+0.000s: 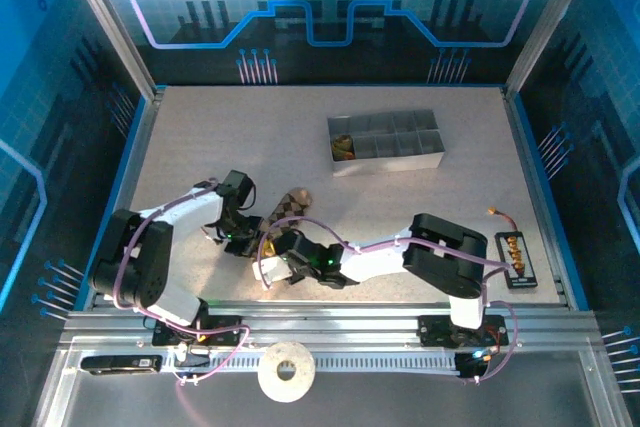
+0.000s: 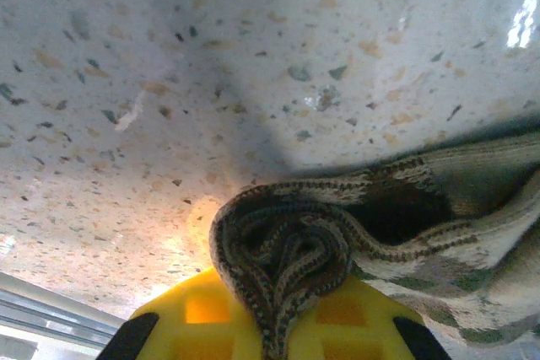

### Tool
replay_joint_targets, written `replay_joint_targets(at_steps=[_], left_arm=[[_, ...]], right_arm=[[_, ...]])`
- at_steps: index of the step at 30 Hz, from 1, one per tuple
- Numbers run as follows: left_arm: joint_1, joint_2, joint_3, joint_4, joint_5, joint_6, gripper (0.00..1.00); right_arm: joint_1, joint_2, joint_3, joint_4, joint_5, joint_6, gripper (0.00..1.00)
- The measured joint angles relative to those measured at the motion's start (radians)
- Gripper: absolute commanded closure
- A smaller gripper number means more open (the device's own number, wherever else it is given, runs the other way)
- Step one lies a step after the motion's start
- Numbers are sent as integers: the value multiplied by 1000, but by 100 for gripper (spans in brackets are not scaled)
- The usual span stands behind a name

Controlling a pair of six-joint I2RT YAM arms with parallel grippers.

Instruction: Roll the socks

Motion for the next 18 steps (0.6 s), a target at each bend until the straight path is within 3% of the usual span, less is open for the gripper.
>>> replay_joint_targets(at_steps=[4,6,9,13,18], left_arm=[[0,1,1,-1,0,7,100],[1,0,2,-2,-2,8,99],[5,-11,2,-3,-12,11,77],[5,-64,-14,-3,-42,8,48],[16,-177,-52,-2,-58,-18,22]], right_arm=[[-1,25,20,-16,8,15,86],[-5,25,37,-45,4,34,93],[-19,25,66,-95,-35,70,100],[-65,25,106,-163,-146,158,100],[-140,32,150,-259,-317,263,100]])
